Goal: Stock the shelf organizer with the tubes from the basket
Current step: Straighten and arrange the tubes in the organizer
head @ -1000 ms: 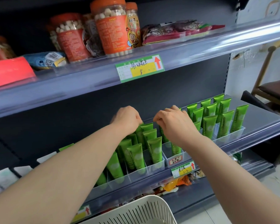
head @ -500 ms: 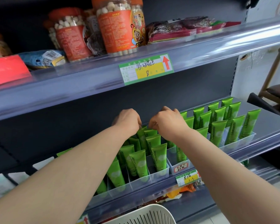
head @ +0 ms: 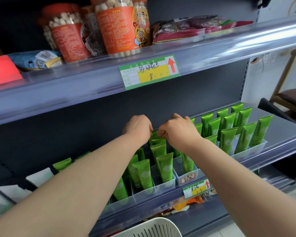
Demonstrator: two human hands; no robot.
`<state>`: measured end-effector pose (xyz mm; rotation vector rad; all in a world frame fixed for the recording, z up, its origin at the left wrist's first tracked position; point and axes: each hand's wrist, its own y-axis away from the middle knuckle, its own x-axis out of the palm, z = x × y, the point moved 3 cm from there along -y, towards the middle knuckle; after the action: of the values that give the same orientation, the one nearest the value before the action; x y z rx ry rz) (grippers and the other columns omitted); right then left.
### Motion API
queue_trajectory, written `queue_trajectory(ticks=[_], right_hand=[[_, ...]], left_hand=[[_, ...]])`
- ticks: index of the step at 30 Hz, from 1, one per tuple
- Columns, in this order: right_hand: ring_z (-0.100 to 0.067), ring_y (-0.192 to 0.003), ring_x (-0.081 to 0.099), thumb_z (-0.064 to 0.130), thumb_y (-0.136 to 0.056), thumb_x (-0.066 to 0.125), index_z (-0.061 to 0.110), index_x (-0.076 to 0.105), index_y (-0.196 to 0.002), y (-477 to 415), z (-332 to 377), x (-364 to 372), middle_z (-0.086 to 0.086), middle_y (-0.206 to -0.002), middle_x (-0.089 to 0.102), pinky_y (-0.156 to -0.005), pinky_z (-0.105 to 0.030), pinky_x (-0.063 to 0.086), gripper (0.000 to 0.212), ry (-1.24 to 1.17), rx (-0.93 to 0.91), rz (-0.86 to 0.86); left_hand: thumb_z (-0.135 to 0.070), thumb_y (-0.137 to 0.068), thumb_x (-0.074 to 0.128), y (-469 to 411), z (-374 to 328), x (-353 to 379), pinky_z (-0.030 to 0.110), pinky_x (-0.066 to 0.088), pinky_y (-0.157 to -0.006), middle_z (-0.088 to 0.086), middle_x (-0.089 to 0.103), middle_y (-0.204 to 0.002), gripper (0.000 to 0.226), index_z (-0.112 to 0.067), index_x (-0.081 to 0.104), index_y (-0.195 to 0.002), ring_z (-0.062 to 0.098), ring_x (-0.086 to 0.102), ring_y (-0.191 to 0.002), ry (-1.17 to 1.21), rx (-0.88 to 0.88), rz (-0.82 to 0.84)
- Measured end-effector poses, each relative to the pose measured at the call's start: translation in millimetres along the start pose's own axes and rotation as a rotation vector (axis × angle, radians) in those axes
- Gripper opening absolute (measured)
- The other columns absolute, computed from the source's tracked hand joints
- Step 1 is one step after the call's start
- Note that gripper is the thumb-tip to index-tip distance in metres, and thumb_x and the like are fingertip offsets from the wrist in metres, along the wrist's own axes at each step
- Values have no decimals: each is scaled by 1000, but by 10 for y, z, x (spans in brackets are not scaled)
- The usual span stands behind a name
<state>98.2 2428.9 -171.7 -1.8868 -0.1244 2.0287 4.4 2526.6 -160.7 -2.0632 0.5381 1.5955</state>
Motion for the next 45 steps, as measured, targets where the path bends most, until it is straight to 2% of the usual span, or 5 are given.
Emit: queue_trajectory(ticks=[13, 22, 33, 38, 45], right_hand=[[-18, -113, 45, 21, -94, 52, 34, 65, -110, 183, 106, -125, 11, -112, 66, -80, -35, 36, 25, -77, -33, -96], [-20, -117, 40, 32, -92, 56, 32, 65, -113, 439, 618, -48, 7, -112, 63, -83, -37, 33, 23, -23, -203, -18], [-18, -119, 38, 26, -96, 50, 31, 64, -114, 498, 727, 67, 6, -110, 64, -86, -39, 27, 23, 69, -209, 36], [-18, -122, 36, 33, -96, 50, 32, 61, -118, 507, 716, 67, 7, -118, 62, -88, -39, 29, 25, 41, -184, 36], [-20, -121, 40, 34, -98, 45, 29, 53, -128, 581, 552, -56, 7, -124, 57, -90, -39, 35, 31, -14, -89, -59]], left_hand=[[-11, -85, 72, 173, 212, -266, 28, 51, -86, -5, 70, -111, 18, -21, 77, -99, 16, 63, -102, 152, 29, -26], [-19, -80, 75, 538, 432, -444, 32, 55, -81, -13, 66, -83, 5, -24, 77, -82, 13, 64, -88, 57, 81, 29], [-25, -79, 75, 696, 511, -348, 34, 56, -81, -10, 70, -90, 4, -26, 76, -83, 16, 64, -90, -32, 114, 117], [-22, -80, 75, 699, 524, -229, 27, 47, -68, -5, 69, -94, 14, -32, 68, -73, 22, 65, -89, -113, 111, 157], [-24, -85, 69, 709, 397, -200, 32, 53, -78, -2, 71, -100, 14, -27, 75, -98, 23, 64, -94, -124, 179, 56]])
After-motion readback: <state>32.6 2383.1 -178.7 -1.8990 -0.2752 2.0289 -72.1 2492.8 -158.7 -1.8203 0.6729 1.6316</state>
